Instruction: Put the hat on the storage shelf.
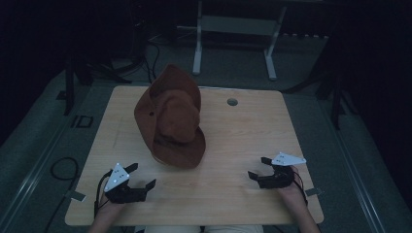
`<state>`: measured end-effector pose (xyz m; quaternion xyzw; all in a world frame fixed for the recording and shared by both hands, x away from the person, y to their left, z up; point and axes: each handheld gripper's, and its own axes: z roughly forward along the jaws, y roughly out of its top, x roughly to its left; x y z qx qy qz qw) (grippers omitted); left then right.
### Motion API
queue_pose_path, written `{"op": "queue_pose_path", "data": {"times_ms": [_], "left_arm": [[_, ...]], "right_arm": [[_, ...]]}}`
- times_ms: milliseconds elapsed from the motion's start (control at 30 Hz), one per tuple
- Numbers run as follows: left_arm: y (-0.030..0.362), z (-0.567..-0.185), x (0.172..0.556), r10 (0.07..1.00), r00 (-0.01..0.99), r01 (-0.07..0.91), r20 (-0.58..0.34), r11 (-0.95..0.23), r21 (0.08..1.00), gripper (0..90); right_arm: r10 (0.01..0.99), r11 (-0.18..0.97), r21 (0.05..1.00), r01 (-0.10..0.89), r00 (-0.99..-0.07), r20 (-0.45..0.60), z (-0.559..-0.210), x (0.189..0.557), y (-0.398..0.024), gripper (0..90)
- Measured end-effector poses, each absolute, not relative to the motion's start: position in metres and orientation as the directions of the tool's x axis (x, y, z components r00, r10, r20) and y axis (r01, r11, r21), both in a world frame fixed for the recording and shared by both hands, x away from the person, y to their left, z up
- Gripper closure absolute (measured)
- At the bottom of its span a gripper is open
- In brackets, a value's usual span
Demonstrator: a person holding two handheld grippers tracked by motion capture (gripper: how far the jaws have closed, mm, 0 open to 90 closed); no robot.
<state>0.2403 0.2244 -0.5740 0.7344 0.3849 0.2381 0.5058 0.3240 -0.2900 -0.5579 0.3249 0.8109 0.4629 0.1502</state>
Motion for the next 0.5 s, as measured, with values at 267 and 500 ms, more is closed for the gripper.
{"op": "queue_pose_path", "data": {"times_ms": [267,500], "left_arm": [[0.225,-0.574,0.24,0.805,0.593,0.322,-0.039,-0.192,0.927,8.8],[0.225,-0.575,0.239,0.804,0.593,0.324,-0.042,-0.191,0.927,8.8]], "right_arm": [[0.699,0.327,0.85,0.412,-0.711,0.076,-0.563,0.319,-0.306,14.0],[0.703,0.33,0.849,0.414,-0.708,0.071,-0.565,0.32,-0.306,14.0]]}}
